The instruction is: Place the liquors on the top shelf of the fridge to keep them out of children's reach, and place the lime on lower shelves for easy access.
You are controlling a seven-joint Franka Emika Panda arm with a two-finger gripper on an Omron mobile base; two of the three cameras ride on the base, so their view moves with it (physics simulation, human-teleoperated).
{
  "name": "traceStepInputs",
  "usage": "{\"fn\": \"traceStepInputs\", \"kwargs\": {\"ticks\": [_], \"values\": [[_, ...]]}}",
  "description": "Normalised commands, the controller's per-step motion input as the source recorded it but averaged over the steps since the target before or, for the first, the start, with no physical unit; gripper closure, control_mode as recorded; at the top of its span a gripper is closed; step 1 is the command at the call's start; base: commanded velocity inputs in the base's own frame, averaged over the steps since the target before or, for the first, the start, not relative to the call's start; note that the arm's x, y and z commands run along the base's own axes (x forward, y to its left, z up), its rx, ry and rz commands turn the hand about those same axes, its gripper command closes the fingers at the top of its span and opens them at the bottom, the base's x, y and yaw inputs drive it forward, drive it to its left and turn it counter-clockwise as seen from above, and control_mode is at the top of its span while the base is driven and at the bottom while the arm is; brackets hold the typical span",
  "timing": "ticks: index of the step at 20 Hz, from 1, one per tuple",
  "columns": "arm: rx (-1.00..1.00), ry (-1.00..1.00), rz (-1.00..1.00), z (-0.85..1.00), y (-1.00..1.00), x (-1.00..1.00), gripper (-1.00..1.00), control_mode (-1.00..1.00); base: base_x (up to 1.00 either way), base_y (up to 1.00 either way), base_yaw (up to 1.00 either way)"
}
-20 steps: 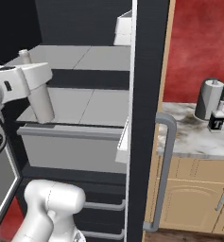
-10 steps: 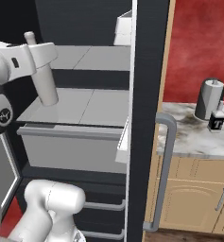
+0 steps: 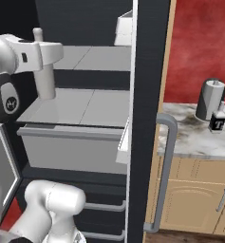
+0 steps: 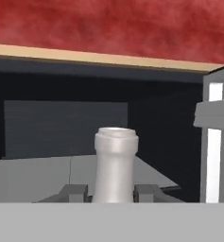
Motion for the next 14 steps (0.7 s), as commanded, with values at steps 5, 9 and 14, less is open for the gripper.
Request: {"fn": "traceStepInputs", "kwargs": {"ticks": [5,9,14], "values": [[0.10,0.00,0.02,0.00,0.00,0.27,1.00,-1.00,0.00,0.00,0.00],[0.01,0.00,0.03,0.00,0.00,0.33,1.00,-1.00,0.00,0.00,0.00],[0.00,0.00,0.04,0.00,0.00,0.42,1.00,-1.00,0.00,0.00,0.00]]}}
